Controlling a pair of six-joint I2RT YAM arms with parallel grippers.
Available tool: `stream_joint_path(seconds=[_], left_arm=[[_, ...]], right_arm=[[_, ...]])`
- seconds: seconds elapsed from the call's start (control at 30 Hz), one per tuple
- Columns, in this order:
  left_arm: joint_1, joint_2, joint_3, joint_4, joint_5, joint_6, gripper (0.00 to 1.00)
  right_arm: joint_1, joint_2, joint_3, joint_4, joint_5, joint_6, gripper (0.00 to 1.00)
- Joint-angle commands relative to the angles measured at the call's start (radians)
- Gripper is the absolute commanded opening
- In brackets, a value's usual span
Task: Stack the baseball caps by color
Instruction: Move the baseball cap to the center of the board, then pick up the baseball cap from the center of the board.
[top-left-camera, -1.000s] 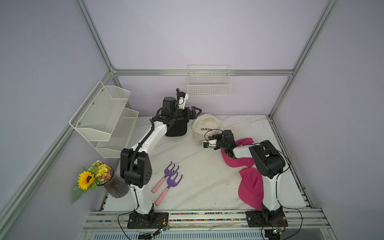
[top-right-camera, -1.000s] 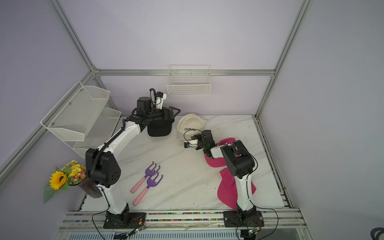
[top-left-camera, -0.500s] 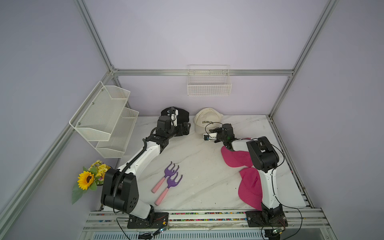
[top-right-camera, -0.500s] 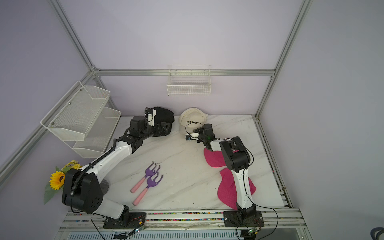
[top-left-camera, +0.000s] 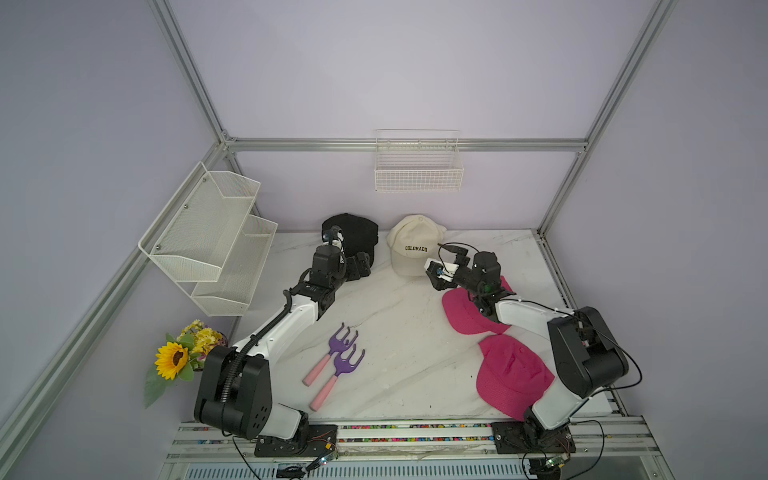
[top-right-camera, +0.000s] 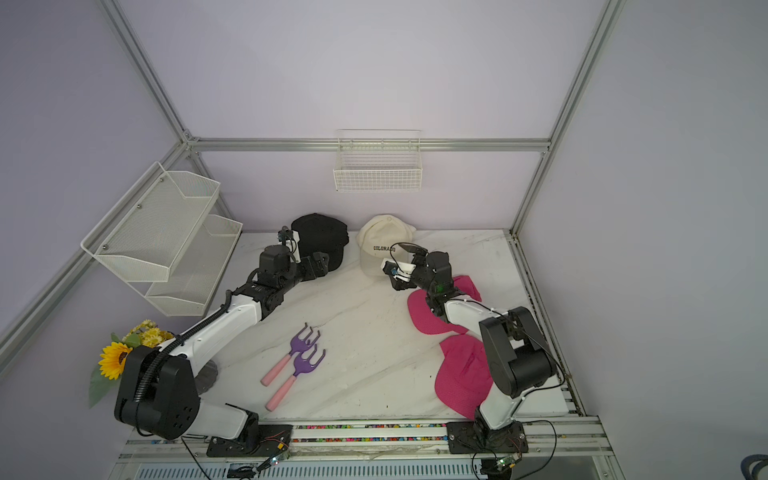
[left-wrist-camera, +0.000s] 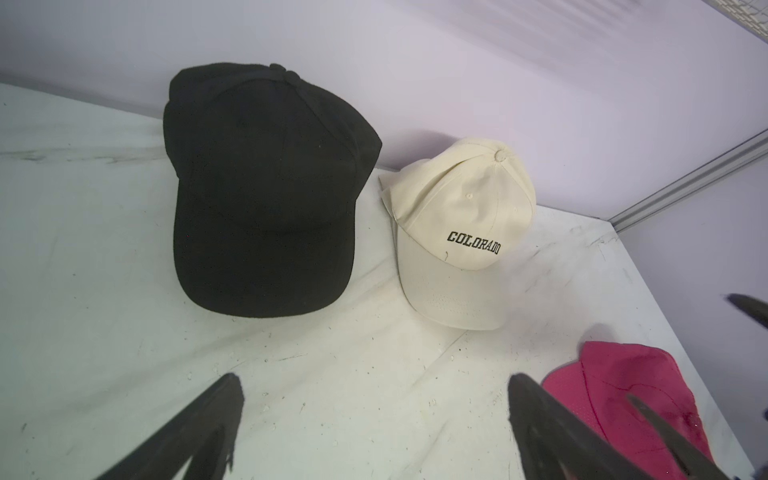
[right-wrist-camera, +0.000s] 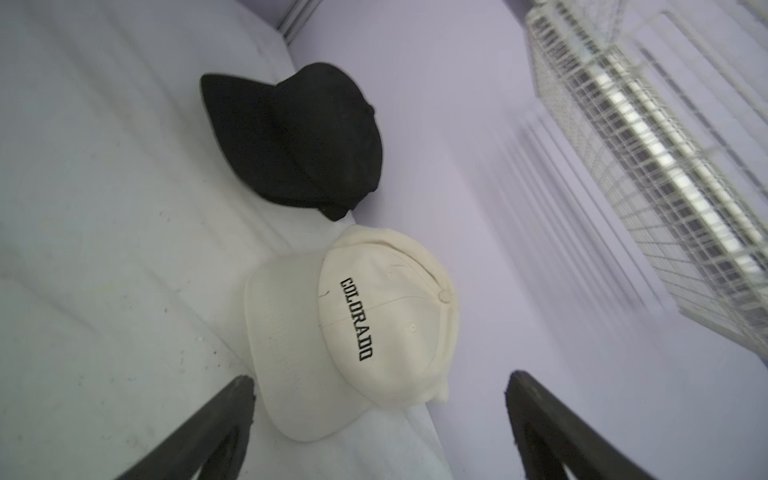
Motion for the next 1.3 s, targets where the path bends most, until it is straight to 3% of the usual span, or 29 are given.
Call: stream_joint_path(seconds=[0.0,0.1,0.23,0.33,0.47,0.53,0.63,0.8,0.87,1.07,1.17,1.27], left_arm=[[0.004,-0.011,-0.013,0.112,0.084,-0.064,1.0],[0.004,0.0,-0.022,0.135,0.131,-0.06,1.0],[0.0,0.014,-0.036,0.151,0.224,-0.062,1.0],[-0.03,0.04,-0.055,0.165,0.289,-0.079,1.0],[-0.102,0.096,-0.042,0.14,0.324,-0.078,1.0],[-0.141,0.133,-0.026,0.127,0.334,-0.096,1.0],[-0.187,0.187,0.004,0.114,0.38,-0.119,1.0],[-0.249,0.244,0.021,0.139,0.44,-0.159,1.0],[-0.27,0.265,0.036,0.126,0.447,-0.165,1.0],[-0.315,0.344,0.094,0.088,0.469,-0.176,1.0],[-0.323,0.372,0.113,0.085,0.485,-0.181,1.0],[-0.324,0.394,0.123,0.079,0.487,-0.187,1.0]], right_arm=[[-0.015,-0.065,0.045,-0.002,0.269,0.601,0.97],[-0.052,-0.126,0.046,-0.084,0.291,0.852,0.97],[-0.181,-0.206,-0.024,-0.143,0.081,1.136,0.97],[-0.275,-0.27,-0.095,-0.185,0.017,1.216,0.97],[-0.375,-0.377,-0.206,-0.201,0.028,1.271,0.97],[-0.437,-0.417,-0.253,-0.217,0.054,1.372,0.94],[-0.557,-0.411,-0.294,-0.255,-0.042,1.441,0.94],[-0.605,-0.315,-0.289,-0.422,-0.026,1.388,0.97],[-0.605,-0.305,-0.312,-0.416,-0.082,1.352,0.96],[-0.605,-0.226,-0.322,-0.385,-0.07,1.36,0.89],[-0.605,-0.143,-0.3,-0.351,-0.106,1.357,0.82],[-0.6,-0.08,-0.283,-0.333,-0.138,1.343,0.62]])
